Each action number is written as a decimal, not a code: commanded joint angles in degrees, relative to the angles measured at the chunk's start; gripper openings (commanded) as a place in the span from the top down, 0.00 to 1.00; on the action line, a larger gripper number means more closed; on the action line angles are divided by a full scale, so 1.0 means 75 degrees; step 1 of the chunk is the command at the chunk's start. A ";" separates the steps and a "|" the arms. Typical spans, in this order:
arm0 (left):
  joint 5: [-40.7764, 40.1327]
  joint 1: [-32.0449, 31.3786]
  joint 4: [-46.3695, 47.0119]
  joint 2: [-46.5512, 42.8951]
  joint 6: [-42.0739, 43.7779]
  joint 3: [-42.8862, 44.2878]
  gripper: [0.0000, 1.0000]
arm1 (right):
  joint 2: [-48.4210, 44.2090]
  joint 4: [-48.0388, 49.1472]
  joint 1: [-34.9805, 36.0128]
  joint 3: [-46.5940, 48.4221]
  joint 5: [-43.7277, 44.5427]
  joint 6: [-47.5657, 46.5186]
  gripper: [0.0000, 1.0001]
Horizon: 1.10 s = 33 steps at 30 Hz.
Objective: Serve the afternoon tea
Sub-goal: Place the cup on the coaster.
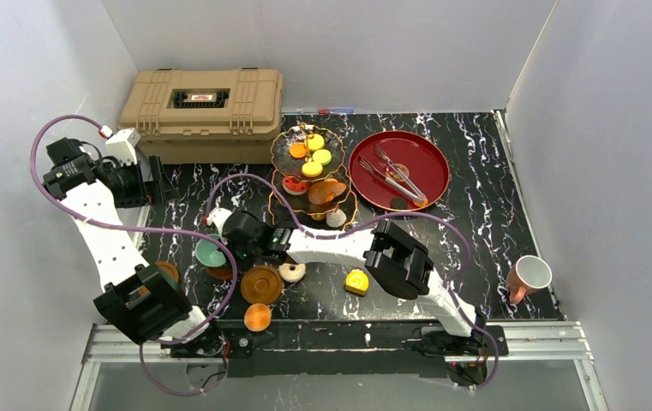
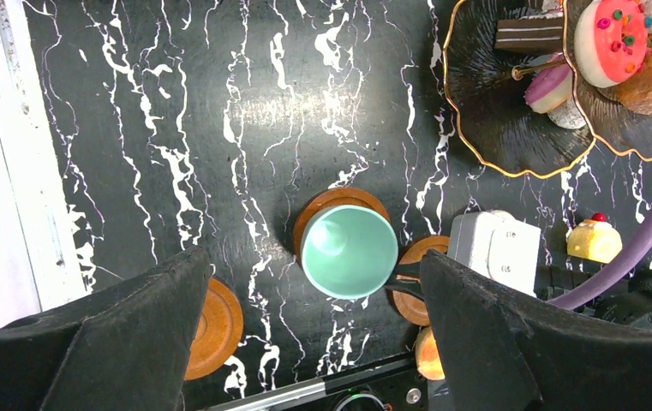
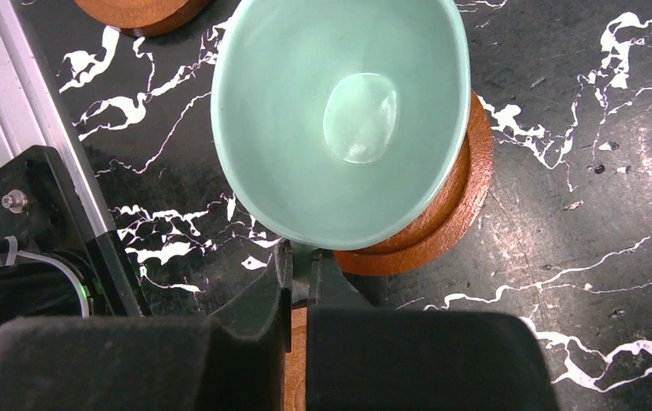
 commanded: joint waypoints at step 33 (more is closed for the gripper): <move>0.0353 0.0044 -0.0215 -0.0537 0.0267 -0.0318 0.02 | -0.0472 -0.0836 0.0281 0.0880 0.0904 0.0067 0.80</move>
